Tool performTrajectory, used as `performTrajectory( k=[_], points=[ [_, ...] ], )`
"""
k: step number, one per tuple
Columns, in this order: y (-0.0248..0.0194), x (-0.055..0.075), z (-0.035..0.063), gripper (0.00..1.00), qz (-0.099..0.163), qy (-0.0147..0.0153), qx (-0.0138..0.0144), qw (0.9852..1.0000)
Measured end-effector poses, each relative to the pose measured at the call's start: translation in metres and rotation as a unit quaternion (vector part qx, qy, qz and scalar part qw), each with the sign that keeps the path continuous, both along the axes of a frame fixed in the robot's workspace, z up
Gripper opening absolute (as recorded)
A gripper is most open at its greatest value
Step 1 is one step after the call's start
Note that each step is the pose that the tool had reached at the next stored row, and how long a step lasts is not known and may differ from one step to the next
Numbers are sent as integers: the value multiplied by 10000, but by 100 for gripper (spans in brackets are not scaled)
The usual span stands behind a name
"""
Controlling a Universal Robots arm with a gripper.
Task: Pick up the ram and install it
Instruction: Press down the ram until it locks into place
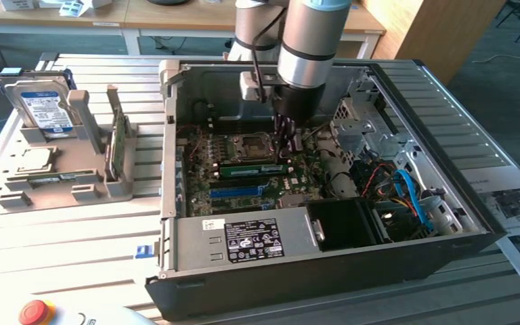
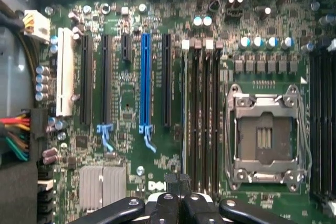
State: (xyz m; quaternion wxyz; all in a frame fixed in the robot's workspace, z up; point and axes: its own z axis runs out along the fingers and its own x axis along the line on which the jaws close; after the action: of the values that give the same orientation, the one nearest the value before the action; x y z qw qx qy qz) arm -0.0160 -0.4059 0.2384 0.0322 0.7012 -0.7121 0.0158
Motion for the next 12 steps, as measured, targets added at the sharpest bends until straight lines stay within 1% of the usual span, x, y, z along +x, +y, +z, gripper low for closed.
performTrajectory(
  k=[7,12],
  points=[
    [0,135,-22,10,0,0,0,10000],
    [0,149,-25,10,1,0,1,10000]
  ],
)
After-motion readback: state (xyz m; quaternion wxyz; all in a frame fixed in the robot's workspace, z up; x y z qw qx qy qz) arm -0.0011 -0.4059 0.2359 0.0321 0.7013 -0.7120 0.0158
